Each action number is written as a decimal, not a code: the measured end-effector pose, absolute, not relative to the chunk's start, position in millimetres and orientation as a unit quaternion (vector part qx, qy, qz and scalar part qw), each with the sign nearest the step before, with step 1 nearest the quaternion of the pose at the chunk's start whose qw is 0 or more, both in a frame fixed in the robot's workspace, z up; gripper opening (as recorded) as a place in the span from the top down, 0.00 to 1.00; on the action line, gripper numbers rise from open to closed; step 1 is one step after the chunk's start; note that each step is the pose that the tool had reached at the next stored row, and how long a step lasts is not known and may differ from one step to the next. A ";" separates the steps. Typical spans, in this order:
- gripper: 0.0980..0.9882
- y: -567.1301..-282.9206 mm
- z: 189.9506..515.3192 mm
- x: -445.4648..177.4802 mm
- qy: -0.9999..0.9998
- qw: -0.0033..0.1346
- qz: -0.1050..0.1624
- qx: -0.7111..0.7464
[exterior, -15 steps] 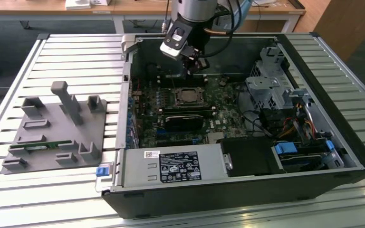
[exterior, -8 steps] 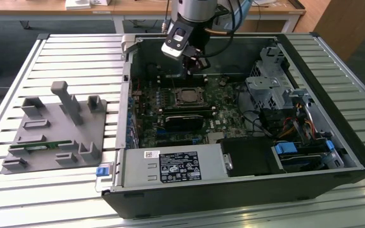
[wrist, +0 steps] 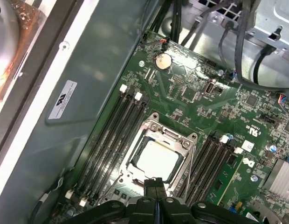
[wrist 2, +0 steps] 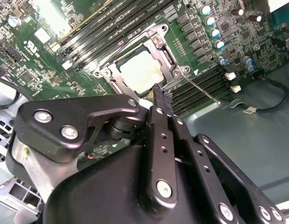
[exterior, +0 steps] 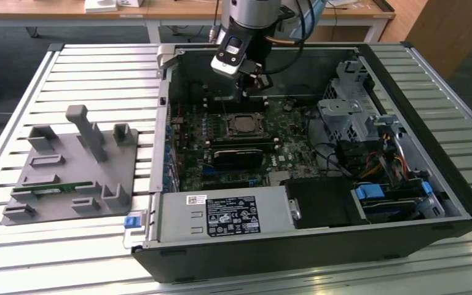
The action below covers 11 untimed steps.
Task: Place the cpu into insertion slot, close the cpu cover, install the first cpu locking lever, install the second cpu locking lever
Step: 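Install the first cpu locking lever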
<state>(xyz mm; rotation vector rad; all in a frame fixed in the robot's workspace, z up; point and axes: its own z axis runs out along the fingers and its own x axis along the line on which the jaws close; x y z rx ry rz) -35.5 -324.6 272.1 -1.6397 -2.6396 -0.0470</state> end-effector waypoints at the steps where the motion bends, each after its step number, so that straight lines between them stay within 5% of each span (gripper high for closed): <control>1: 0.99 -324.6 272.1 -35.5 -0.851 0.017 -0.015 -0.525; 11: 0.99 -324.6 272.1 -35.5 -0.867 0.017 -0.015 -0.498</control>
